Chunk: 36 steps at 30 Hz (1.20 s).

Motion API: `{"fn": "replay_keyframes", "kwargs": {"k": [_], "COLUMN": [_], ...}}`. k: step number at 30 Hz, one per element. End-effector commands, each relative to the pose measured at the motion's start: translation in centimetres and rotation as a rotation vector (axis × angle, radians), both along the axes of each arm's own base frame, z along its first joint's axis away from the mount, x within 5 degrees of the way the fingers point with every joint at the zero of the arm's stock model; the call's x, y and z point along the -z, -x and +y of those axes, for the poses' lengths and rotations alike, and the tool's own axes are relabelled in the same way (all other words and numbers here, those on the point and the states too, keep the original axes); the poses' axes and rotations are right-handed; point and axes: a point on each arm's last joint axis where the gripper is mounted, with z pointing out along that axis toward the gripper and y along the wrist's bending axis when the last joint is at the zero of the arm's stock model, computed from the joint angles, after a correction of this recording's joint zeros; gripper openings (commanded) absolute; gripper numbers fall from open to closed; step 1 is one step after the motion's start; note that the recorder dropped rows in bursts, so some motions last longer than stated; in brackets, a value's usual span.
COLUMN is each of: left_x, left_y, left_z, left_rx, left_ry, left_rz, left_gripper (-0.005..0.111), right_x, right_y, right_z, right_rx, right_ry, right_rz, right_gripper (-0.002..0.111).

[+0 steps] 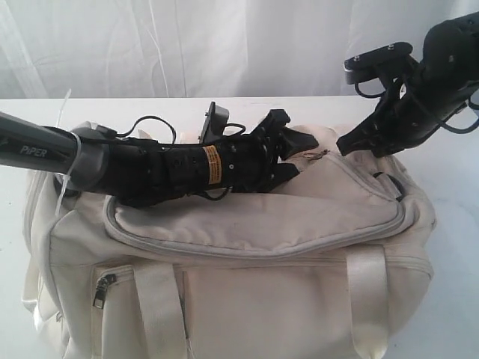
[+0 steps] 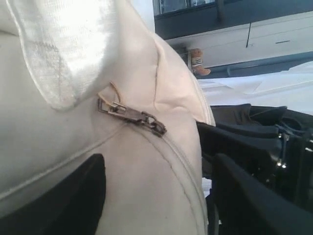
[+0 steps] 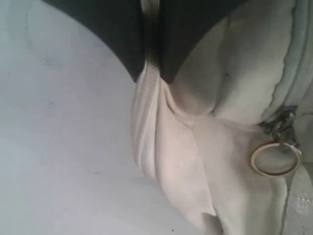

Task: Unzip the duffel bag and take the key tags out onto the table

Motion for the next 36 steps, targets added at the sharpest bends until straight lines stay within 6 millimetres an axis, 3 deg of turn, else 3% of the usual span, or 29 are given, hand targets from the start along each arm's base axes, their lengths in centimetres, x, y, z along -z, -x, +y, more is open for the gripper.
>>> {"fn": "replay_keyframes", "kwargs": {"k": [1,6,16,23,30,36], "left_x": [0.6,-0.2,-1.4,-0.6,2.3,2.4], "left_y": [0.0,-0.7,-2.0,-1.8,-1.4,-1.9], "left_z": [-0.3,-0.6,-1.0,-1.6,-3.7,-4.5], "left_rx": [-0.016,-0.033,-0.072,-0.071,-0.03,-0.006], "left_ry": [0.028,0.021,-0.049,-0.052,-0.013,0.073], "left_rz": [0.04,0.018,-0.033,0.0,0.07,0.063], "left_gripper": [0.066,0.066,0.066,0.066,0.066,0.066], "right_x": [1.6,3.0,3.0,3.0,3.0,2.9], "right_y": [0.6,0.6,0.6,0.4,0.4,0.3], "right_z": [-0.8,-0.8,-0.7,-0.6,-0.6,-0.5], "right_rx": [0.004,0.014,0.015,0.013,0.012,0.011], "right_ry": [0.074,0.095,0.08,0.07,0.068,0.063], "right_rz": [0.1,0.174,0.17,0.152,0.148,0.138], "right_gripper": [0.0,0.0,0.0,0.0,0.0,0.0]}}
